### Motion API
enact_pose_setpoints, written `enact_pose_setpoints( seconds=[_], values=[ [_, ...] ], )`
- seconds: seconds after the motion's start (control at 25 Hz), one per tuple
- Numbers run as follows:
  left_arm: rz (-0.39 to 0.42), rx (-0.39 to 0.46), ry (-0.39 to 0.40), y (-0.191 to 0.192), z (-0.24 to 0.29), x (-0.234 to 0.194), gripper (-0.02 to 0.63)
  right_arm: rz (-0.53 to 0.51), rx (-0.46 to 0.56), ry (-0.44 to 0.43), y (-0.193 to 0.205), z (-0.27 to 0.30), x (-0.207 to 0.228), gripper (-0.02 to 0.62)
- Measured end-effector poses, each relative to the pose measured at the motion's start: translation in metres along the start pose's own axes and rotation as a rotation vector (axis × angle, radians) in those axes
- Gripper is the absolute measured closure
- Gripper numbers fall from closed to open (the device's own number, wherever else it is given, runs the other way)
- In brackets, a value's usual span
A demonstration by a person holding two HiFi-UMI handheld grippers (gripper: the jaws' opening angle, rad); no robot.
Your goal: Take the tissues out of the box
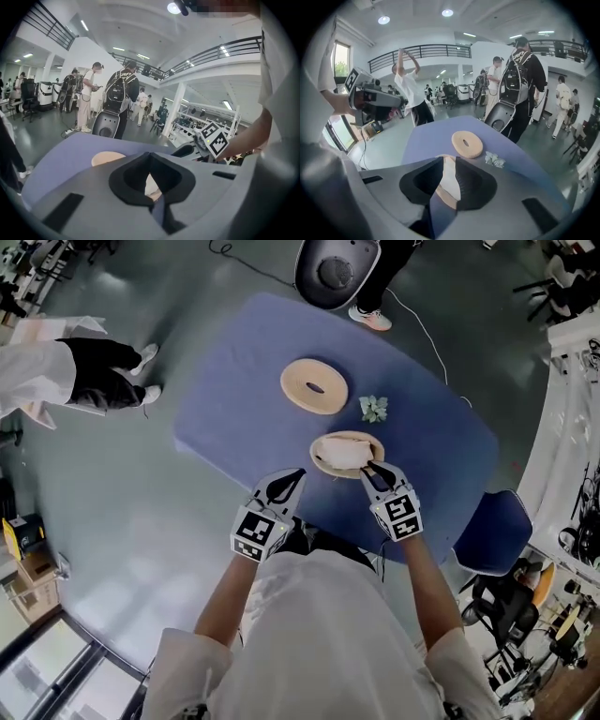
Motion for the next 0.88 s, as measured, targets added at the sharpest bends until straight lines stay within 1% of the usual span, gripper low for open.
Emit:
enact_pose_setpoints(
  seconds=[0.2, 0.32, 0.48, 0.6, 0.72, 0.88],
  values=[
    [-0.016, -0.021, 0.000, 0.012, 0.012, -0.008, 0.598, -0.075, -0.109, -0.063, 0.027, 0.040, 0.001, 0.499],
    [-0.023, -0.030, -0.005, 0.019, 0.012, -0.011, 0.598, -0.129, -0.196, -0.093, 0.045, 0.061, -0.001, 0.497],
    [-0.050, -0.031, -0.013, 0.024, 0.011, -0.014, 0.598, -0.195, -0.288, -0.126, 0.063, 0.086, -0.001, 0.497],
    [-0.068, -0.038, -0.016, 0.032, 0.009, -0.018, 0.598, -0.241, -0.358, -0.152, 0.078, 0.103, -0.001, 0.476],
    [-0.085, -0.051, -0.017, 0.040, 0.007, -0.024, 0.598, -0.282, -0.397, -0.167, 0.085, 0.116, -0.002, 0.471],
    [-0.108, -0.061, -0.024, 0.047, 0.003, -0.030, 0.598, -0.330, -0.447, -0.180, 0.093, 0.131, -0.004, 0.448]
  ],
)
Point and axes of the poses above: the fingertips, and each gripper's own axes: z forward along the fingers, x to its right, y out of its underside, the point moved 4 cm from there along -z, backward along the fingers, and after that the axes turned 4 degrees about -z, right-handed, at the moved point
